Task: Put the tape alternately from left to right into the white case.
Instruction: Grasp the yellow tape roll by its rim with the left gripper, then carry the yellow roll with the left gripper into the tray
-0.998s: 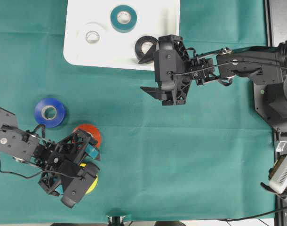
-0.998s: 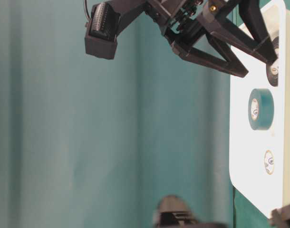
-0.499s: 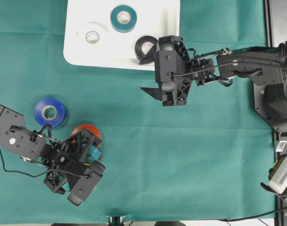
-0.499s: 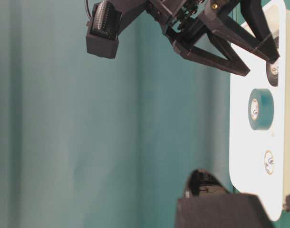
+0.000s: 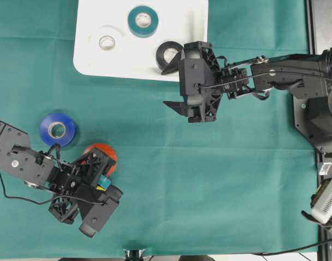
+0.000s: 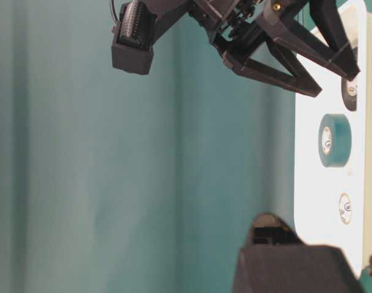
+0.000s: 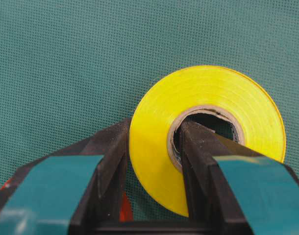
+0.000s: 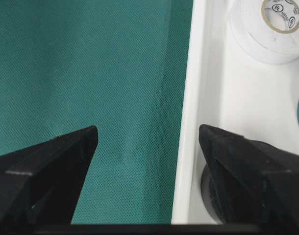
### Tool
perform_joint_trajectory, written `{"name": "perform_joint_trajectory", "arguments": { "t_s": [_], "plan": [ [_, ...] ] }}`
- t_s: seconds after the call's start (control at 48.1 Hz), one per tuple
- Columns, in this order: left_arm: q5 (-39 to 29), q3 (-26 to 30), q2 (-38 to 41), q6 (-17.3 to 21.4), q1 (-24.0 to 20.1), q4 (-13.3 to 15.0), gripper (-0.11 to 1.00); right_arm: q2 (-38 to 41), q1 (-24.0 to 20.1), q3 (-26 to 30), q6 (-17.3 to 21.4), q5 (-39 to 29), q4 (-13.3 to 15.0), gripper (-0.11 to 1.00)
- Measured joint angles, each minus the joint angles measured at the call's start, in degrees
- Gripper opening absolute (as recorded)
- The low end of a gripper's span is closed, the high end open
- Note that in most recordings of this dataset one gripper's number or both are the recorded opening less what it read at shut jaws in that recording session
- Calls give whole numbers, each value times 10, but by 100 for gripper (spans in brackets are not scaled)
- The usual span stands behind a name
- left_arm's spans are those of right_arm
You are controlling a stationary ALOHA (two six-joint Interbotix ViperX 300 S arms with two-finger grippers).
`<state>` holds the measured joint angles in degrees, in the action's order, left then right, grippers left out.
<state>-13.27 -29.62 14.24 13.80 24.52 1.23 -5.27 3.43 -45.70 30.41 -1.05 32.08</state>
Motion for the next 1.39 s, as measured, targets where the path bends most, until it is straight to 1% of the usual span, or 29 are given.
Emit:
{"name": "perform_joint_trajectory", "arguments": {
  "t_s": [0.333,0.478,0.645,0.853,0.978,1.165,1.394],
  "plan": [
    [-6,10,-6,-12,6,0,27,0,0,-1,0,0,0,85],
    [-11,14,-25,-13,14,0,27,0,0,0,1,0,0,85],
    [-34,15,-54,-13,15,0,27,0,0,-1,1,0,0,85],
    [-46,14,-68,-12,14,1,27,0,0,-1,0,0,-1,85],
    [-51,15,-68,-12,9,0,27,0,0,-1,1,0,0,85],
    [-59,15,-76,-12,-11,0,27,1,0,-4,2,0,0,85],
    [-60,9,-97,-11,-57,0,27,0,-2,-6,3,0,0,85]
  ]
}}
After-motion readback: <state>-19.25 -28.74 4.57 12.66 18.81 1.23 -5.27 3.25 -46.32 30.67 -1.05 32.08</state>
